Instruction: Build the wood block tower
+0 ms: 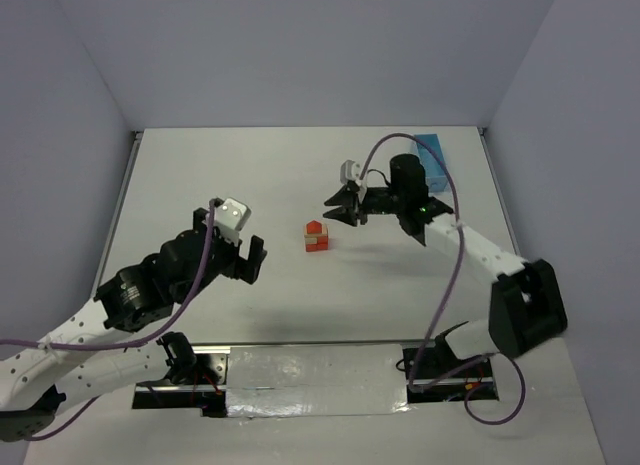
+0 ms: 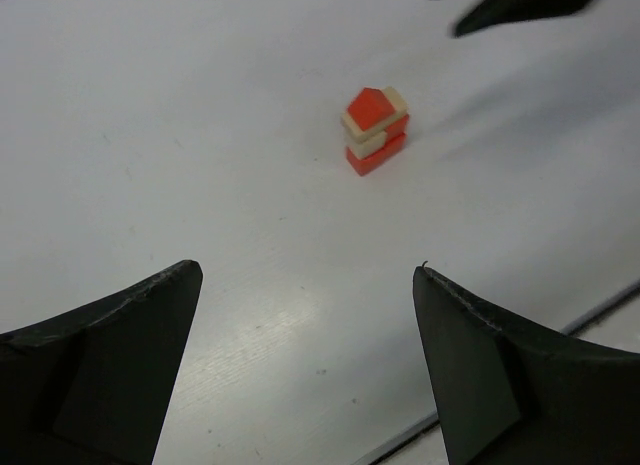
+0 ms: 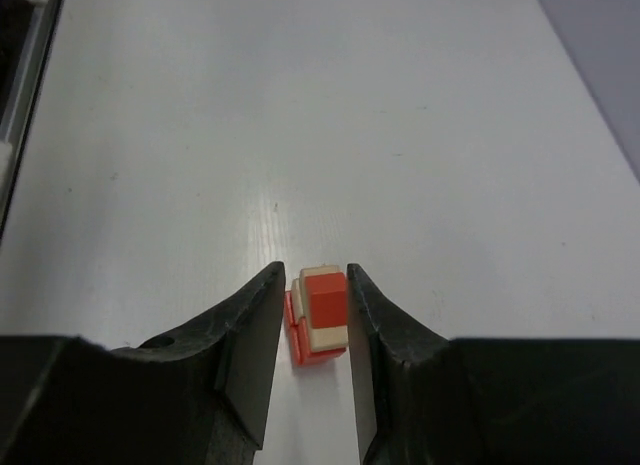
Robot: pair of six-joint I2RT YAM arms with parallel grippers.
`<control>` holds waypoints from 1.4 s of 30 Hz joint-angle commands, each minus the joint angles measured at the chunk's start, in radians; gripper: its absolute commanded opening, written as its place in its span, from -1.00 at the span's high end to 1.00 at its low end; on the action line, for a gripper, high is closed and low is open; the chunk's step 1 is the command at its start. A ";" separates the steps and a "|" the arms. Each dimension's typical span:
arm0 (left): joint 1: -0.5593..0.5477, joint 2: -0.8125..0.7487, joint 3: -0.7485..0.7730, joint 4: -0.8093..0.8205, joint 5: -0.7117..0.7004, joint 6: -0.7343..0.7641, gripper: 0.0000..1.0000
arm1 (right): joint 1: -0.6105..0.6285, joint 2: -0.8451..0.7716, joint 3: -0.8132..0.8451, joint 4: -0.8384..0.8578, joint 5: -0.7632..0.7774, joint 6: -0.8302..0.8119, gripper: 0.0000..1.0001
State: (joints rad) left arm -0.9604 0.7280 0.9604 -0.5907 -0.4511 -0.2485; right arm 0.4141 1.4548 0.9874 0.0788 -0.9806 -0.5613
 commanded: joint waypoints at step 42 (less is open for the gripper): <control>0.365 0.123 0.014 -0.021 -0.130 -0.107 -0.99 | 0.517 0.400 0.651 -0.764 1.458 1.130 1.00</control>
State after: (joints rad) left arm -0.6006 0.8661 0.9768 -0.6292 -0.5858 -0.3687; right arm 0.9268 1.8477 1.5726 -0.6662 0.4568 0.5755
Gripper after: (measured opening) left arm 0.994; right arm 0.007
